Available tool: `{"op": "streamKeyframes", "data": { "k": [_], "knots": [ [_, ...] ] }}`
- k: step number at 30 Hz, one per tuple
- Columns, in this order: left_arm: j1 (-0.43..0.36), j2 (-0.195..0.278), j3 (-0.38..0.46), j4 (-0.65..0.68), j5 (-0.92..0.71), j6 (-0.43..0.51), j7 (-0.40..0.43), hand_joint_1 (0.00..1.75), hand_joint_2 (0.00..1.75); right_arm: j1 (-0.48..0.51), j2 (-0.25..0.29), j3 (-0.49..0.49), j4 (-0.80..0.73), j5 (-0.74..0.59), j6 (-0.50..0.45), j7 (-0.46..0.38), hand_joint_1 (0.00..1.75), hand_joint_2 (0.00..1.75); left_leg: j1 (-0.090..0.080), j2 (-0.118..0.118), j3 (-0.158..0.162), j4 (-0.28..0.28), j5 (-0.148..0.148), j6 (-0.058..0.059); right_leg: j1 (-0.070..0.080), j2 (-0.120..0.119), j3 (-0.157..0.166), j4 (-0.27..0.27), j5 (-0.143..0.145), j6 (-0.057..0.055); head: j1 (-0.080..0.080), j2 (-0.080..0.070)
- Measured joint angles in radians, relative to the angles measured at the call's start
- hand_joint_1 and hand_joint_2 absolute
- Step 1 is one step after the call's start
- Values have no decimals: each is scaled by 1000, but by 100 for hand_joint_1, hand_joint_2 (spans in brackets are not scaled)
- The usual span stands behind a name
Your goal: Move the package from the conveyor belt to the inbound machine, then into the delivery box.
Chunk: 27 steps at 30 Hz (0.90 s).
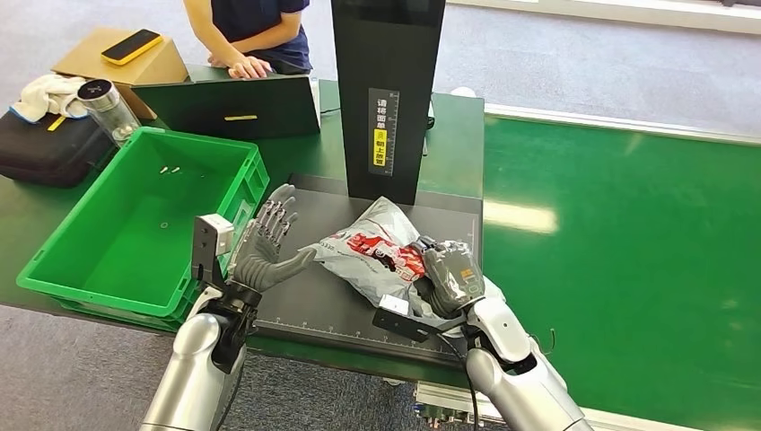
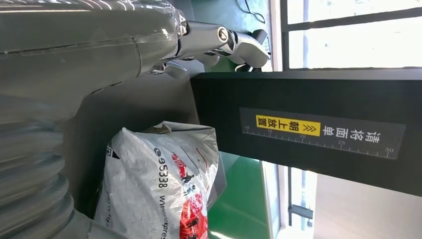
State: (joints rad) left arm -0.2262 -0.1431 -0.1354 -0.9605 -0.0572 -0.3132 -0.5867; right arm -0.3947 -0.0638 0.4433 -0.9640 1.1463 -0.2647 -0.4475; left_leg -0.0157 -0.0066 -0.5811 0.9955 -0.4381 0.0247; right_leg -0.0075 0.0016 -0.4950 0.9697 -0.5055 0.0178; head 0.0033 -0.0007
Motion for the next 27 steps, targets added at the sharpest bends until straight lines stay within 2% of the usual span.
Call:
{"op": "streamKeyframes", "data": {
  "k": [6, 7, 10, 11, 15, 17, 18, 21, 23, 27],
  "knots": [
    [-1, 0, 0, 5, 0, 4, -2, 0, 175, -17, -2, 21, 20, 9, 22, 7, 175, 175, 0, 0, 0, 0, 0, 0, 0, 0, 0, 0, 0, 0, 0, 0],
    [-1, 0, 0, 6, 0, 9, -4, 0, 175, -26, -2, 32, 30, 12, 31, 11, 149, 175, 0, 0, 0, 0, 0, 0, 0, 0, 0, 0, 0, 0, 0, 0],
    [-1, -1, 1, 6, 24, 35, -12, 0, 175, -57, -2, 65, 69, 6, 33, 16, 18, 175, 0, 0, 0, 0, 0, 0, 0, 0, 0, 0, 0, 0, 0, 0],
    [-1, -2, 4, 5, 43, 46, -14, 0, 175, -66, -2, 75, 83, -1, 22, 16, 0, 175, 0, 0, 0, 0, 0, 0, 0, 0, 0, 0, 0, 0, 0, 0],
    [1, -4, 24, -5, 109, 78, -20, 0, 175, -91, -2, 100, 126, -45, -50, 3, 0, 175, 0, 0, 0, 0, 0, 0, 0, 0, 0, 0, 0, 0, 0, 0],
    [3, -4, 33, -17, 130, 86, -20, 0, 175, -94, -2, 96, 134, -127, -71, -50, 0, 175, 0, 0, 1, 0, 0, 0, 0, 0, 0, 0, 0, 0, 0, 0],
    [5, -4, 37, -24, 139, 92, -21, 0, 175, -90, -1, 85, 129, -212, -57, -96, 0, 175, 0, 0, 1, 0, 0, 0, 0, 0, 0, 0, 0, 0, 0, 0],
    [16, -4, 50, -43, 162, 118, -23, 0, 175, -61, 5, 5, 82, -615, 98, -221, 0, 175, 0, 0, 0, 0, 0, 0, 0, 0, 0, 0, 0, 0, 0, 0],
    [24, -4, 55, -53, 174, 127, -24, 0, 175, -42, 7, -53, 50, -826, 236, -243, 0, 175, 0, 0, 0, 0, 0, 0, 0, 0, 0, 0, 0, 0, 0, 0],
    [31, -4, 58, -72, 188, 131, -27, 0, 175, -12, 10, -134, -8, -1025, 443, -239, 0, 175, 0, 0, 0, 0, 0, 0, 0, 0, 0, 0, 0, 0, 0, 0]
  ]
}}
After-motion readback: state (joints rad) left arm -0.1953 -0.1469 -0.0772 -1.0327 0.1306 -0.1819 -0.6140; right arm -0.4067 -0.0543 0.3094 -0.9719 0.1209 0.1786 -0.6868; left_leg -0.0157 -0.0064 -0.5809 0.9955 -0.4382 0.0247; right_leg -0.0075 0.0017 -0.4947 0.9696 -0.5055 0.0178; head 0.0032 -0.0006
